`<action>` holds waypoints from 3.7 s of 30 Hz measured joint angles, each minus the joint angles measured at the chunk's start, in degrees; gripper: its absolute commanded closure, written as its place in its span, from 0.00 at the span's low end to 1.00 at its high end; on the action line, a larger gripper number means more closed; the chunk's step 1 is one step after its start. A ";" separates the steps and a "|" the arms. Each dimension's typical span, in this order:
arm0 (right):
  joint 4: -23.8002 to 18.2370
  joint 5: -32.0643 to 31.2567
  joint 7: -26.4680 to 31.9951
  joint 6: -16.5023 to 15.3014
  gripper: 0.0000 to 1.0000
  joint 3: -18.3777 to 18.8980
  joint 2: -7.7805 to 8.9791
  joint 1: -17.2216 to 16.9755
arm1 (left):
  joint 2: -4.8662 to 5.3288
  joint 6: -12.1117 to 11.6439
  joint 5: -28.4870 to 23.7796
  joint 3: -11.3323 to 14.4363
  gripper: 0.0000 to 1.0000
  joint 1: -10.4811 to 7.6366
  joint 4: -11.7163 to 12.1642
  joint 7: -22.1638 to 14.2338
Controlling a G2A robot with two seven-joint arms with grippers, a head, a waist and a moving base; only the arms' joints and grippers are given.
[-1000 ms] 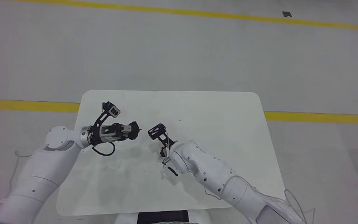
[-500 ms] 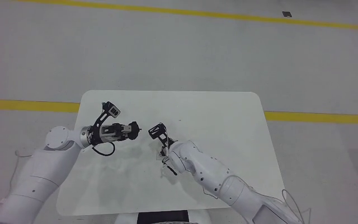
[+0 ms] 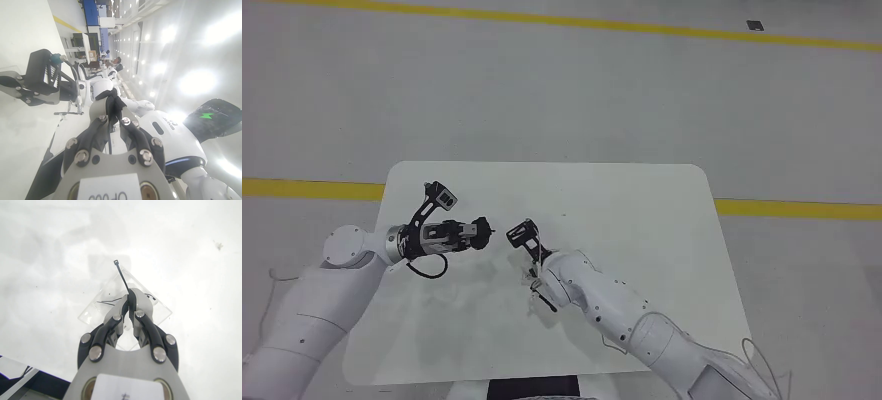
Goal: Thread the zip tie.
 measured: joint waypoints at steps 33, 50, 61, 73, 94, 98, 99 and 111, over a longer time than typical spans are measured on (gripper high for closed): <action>-2.47 -3.79 -0.48 -3.44 0.85 5.02 -0.41 -4.54 | 0.00 0.00 0.00 0.00 1.00 0.00 0.00 0.00; 1.95 -4.82 -0.96 -2.18 1.00 4.03 -2.74 -2.68 | 0.00 0.00 0.00 0.00 1.00 0.00 0.00 0.00; -5.61 -4.02 -0.70 -4.61 1.00 8.89 -1.69 -6.99 | 0.00 0.00 0.00 0.00 1.00 0.00 0.00 0.00; -18.27 6.68 -12.47 -14.42 1.00 21.46 1.32 -18.60 | 0.00 0.00 0.00 0.00 1.00 0.00 0.00 0.00; -23.36 21.41 -34.68 -16.81 1.00 29.36 1.46 -25.05 | 0.00 0.00 0.00 0.00 1.00 0.00 0.00 0.00; -23.97 24.69 -40.97 -21.65 1.00 30.26 1.61 -27.28 | 0.00 0.00 0.00 0.00 1.00 0.00 0.00 0.00; -24.16 25.24 -42.10 -22.61 1.00 30.21 1.62 -27.59 | 0.00 0.00 0.00 0.00 1.00 0.00 0.00 0.00; -24.83 26.77 -49.73 -28.18 1.00 29.13 1.58 -28.89 | 0.00 0.00 0.00 0.00 1.00 0.00 0.00 0.00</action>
